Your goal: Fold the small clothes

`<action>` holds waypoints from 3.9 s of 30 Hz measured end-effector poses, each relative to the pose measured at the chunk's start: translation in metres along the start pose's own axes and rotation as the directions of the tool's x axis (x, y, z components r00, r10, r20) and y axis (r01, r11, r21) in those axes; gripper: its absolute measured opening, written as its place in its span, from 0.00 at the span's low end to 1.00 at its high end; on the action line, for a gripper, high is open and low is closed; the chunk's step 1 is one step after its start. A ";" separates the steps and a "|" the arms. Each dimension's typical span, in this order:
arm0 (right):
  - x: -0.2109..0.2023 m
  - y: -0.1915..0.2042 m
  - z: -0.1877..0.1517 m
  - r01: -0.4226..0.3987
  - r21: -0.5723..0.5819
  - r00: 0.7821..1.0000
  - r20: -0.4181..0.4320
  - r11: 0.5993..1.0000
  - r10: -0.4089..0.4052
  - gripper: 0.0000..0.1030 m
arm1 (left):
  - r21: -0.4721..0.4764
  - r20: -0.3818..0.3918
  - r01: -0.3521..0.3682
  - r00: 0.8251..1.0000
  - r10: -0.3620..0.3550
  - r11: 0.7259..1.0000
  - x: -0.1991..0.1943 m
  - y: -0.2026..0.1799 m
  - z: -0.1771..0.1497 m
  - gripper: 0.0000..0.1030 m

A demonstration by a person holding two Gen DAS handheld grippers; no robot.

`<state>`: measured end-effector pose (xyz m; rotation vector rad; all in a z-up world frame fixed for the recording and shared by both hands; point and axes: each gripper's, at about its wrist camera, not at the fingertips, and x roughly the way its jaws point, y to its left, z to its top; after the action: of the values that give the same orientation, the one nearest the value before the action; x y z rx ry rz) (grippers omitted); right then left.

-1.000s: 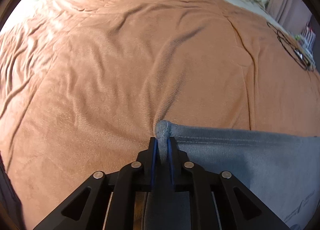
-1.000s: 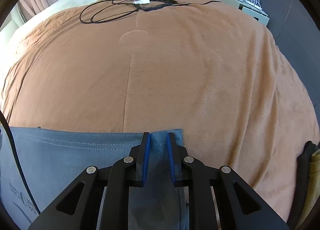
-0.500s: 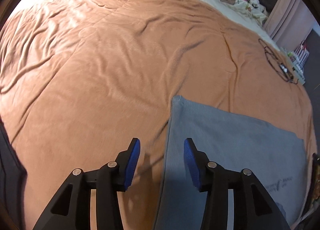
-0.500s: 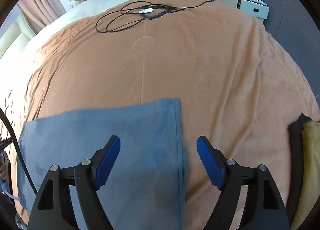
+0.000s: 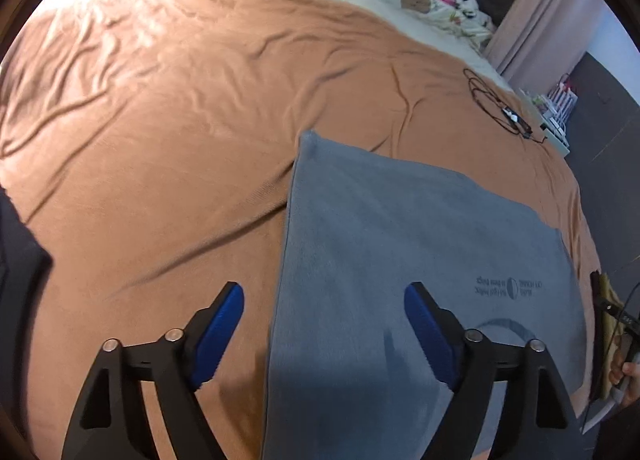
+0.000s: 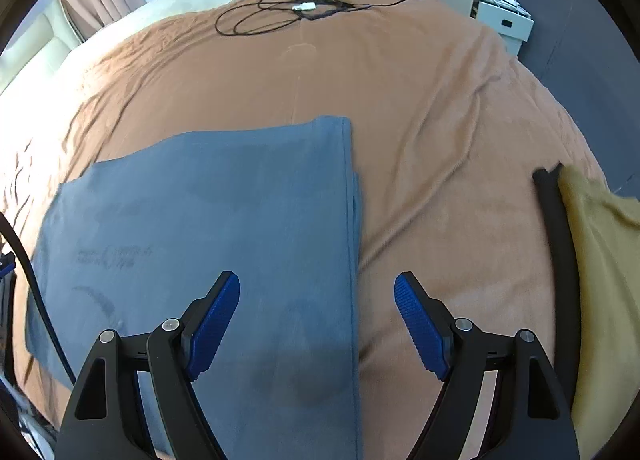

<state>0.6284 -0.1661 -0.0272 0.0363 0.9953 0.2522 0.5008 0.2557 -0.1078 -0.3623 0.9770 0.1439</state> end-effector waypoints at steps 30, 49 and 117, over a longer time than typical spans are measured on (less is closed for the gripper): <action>-0.095 -0.044 -0.142 -0.212 0.029 0.968 0.144 0.977 0.206 0.77 | -0.023 0.182 0.022 0.983 -0.018 0.999 -0.083 0.022 -0.108 0.97; -0.056 -0.082 -0.166 -0.268 0.141 0.963 0.034 0.953 0.266 0.77 | -0.152 0.014 0.117 0.993 -0.116 0.981 -0.034 0.054 -0.142 0.61; -0.115 -0.127 -0.274 -0.469 0.419 0.882 0.264 0.777 0.389 0.04 | -0.434 0.142 0.371 0.928 -0.345 0.821 -0.101 0.112 -0.232 0.06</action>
<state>0.3648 -0.3385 -0.1004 0.7368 0.8530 0.4146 0.2317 0.2796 -0.1676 -0.9655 0.7942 0.0357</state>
